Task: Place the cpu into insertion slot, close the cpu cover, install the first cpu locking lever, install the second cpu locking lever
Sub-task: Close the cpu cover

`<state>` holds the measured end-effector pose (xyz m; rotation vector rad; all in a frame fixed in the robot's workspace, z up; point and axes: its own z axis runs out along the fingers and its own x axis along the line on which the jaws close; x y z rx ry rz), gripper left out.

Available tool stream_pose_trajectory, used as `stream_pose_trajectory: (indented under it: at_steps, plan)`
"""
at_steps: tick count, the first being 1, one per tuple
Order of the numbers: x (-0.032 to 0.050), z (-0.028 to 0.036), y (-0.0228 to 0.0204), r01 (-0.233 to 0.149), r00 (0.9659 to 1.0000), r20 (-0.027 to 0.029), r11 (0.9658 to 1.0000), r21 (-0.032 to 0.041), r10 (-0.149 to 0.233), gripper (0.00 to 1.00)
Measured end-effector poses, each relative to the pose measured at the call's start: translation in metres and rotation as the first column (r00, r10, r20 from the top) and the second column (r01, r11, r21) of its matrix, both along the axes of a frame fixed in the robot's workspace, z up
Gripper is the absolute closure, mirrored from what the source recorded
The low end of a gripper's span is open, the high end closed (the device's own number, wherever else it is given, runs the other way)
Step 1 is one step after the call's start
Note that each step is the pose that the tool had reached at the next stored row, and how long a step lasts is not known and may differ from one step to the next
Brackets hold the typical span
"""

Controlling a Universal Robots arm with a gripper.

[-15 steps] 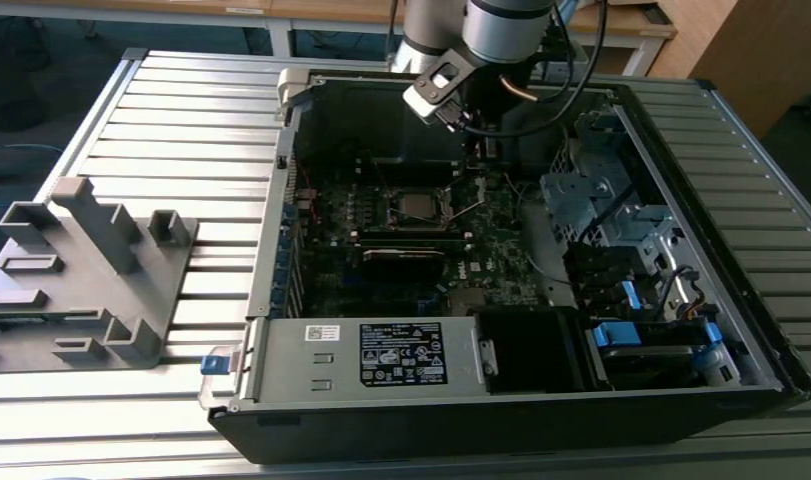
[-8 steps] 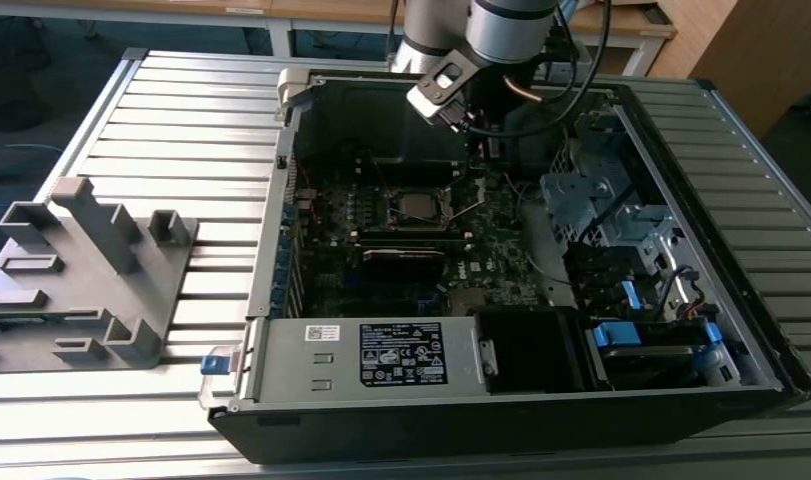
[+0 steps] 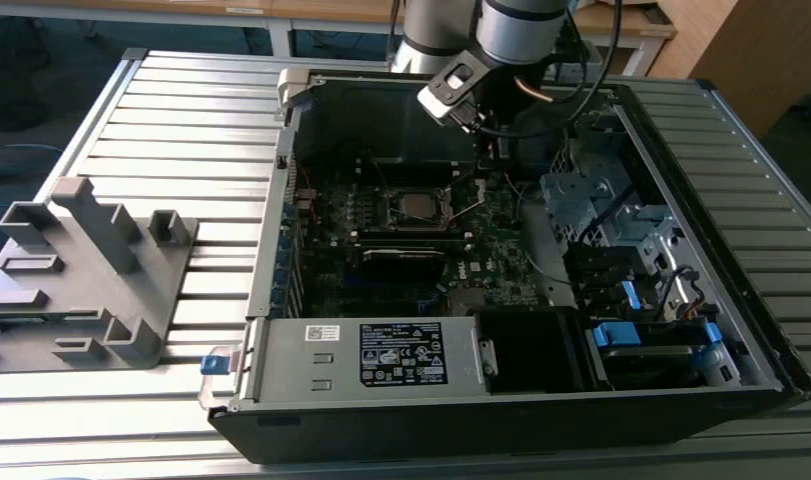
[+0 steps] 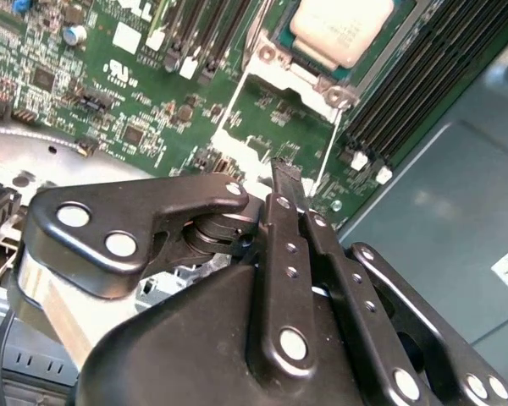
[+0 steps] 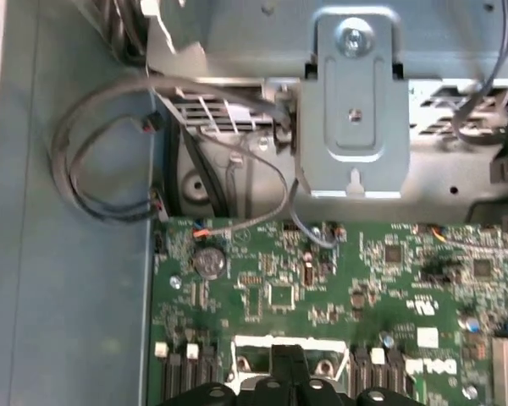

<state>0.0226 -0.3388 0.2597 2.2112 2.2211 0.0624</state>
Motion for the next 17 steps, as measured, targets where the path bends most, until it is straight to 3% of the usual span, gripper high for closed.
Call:
stream_pose_trajectory:
  at_steps: [9,17]
  plan:
    - [0.0211,-0.0004,0.0,0.0,1.0,0.0,1.0,0.0001,0.0,0.9]
    - [0.0244,-0.0013,0.0,0.003,1.0,0.0001,1.0,0.0002,-0.003,0.9]
